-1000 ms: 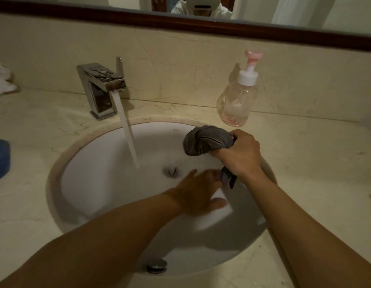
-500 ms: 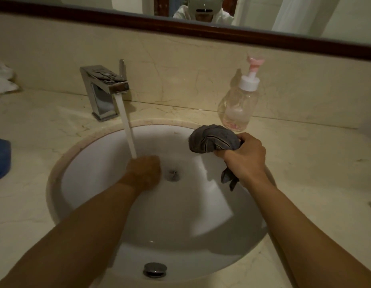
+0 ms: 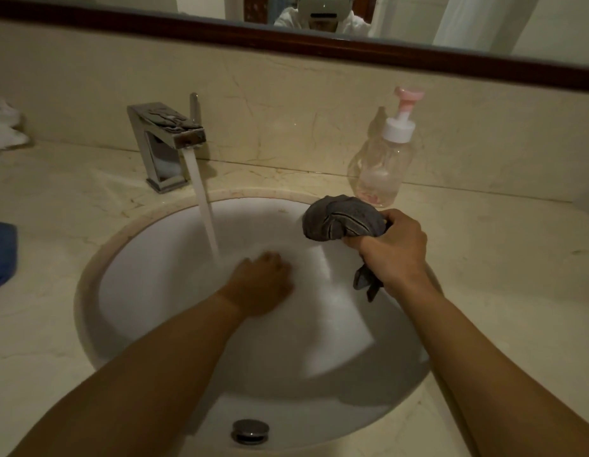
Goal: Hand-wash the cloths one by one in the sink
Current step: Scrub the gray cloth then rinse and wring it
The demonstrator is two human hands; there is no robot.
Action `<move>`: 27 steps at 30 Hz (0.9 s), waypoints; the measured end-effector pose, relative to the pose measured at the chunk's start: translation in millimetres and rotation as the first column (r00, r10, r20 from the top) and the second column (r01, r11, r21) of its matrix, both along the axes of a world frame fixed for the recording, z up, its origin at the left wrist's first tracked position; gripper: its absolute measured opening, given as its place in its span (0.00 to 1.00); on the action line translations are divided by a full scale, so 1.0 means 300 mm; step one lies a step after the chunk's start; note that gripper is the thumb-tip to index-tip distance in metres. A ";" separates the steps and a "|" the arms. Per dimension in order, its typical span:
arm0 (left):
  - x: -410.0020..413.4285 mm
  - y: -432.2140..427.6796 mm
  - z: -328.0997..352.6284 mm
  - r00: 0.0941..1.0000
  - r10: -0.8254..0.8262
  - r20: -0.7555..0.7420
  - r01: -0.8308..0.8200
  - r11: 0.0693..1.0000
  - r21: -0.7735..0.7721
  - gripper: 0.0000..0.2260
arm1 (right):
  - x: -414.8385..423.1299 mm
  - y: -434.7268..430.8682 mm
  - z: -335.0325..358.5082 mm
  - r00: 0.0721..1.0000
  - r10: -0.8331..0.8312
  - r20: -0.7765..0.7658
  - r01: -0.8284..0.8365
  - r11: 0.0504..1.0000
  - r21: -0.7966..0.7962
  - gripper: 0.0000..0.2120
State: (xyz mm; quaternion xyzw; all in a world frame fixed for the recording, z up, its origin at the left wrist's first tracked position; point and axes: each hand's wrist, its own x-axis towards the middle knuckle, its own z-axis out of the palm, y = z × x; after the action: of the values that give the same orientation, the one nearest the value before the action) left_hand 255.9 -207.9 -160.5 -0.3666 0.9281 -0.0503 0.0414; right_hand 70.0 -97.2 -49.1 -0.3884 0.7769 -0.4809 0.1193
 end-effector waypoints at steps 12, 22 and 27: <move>-0.010 0.006 0.031 0.988 0.107 -0.115 -0.115 0.991 -0.072 0.21 | 0.000 -0.005 -0.006 1.000 -0.003 -0.021 0.003 1.000 0.004 0.16; 0.124 -0.042 0.022 0.989 -0.035 0.141 0.018 0.992 0.122 0.26 | -0.004 -0.007 -0.009 1.000 0.000 -0.015 0.000 1.000 0.017 0.18; 0.097 -0.017 0.038 0.992 -0.060 0.108 0.038 0.981 0.191 0.28 | -0.003 -0.007 -0.010 1.000 0.004 -0.011 -0.004 1.000 0.010 0.17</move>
State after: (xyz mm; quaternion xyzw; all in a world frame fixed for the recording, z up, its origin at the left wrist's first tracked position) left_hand 284.9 -213.1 -149.0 -0.3346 0.9336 0.0158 0.1274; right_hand 68.9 -99.2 -52.2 -0.3919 0.7793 -0.4746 0.1177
